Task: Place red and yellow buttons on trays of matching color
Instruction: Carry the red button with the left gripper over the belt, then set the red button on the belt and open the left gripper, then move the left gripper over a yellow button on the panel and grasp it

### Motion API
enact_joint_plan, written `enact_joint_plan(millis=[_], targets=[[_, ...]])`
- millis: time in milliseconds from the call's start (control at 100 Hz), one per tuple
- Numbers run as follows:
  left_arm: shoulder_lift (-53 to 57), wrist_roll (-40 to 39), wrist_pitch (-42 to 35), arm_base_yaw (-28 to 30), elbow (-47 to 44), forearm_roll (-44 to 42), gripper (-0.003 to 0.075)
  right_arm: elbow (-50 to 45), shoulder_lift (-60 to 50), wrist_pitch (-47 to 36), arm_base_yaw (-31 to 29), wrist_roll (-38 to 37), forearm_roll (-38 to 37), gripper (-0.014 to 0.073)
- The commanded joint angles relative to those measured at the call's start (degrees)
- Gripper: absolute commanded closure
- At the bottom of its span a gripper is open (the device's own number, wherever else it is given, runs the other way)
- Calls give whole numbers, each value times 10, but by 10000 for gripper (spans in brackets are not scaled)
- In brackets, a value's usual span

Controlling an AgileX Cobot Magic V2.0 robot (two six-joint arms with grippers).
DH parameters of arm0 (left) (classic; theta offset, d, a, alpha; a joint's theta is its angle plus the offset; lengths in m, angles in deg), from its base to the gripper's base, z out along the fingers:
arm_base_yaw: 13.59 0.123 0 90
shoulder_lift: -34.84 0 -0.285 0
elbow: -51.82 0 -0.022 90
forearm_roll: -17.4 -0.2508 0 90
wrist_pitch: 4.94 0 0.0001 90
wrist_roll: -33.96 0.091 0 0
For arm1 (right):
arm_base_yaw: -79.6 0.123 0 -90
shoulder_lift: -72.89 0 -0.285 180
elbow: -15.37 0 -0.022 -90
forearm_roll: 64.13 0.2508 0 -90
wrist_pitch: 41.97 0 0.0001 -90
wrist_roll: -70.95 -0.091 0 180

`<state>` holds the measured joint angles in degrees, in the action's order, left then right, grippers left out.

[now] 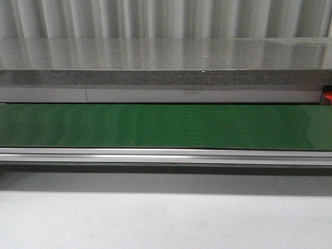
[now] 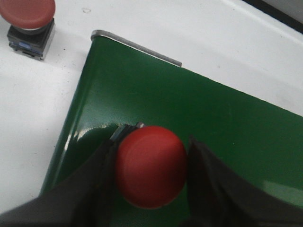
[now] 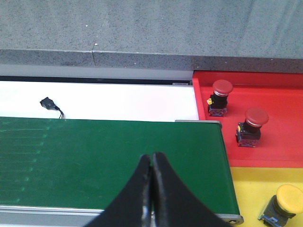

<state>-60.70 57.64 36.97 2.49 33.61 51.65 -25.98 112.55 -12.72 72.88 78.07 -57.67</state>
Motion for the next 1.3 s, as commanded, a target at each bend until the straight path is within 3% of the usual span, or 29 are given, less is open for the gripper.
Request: enact_joint_plan(millis=[0,130,190,340,520,660,930,1290], targets=[[12,15,-2,-4,17,9,525,14,0,-41,2,3,-1,661],[12,21,9,-4,28,10,129,14,0,-41,2,3,-1,661],[12,21,16,-4,37,12,3,14,0,-41,2,3,-1,661],[20,31,39,-4,71,18,84,14,0,-41,2,3,-1,661],[45,31,32,-2,111,11,95,14,0,-41,2,3,-1,661],[52,23,16,14,121,-43,101,14,0,-41,2,3,-1,661],[5,-106,15,68,104,-258,101,14,0,-41,2,3,-1,661],[-82,-106,-61,98,106,-269,101,14,0,-41,2,3,-1,661]])
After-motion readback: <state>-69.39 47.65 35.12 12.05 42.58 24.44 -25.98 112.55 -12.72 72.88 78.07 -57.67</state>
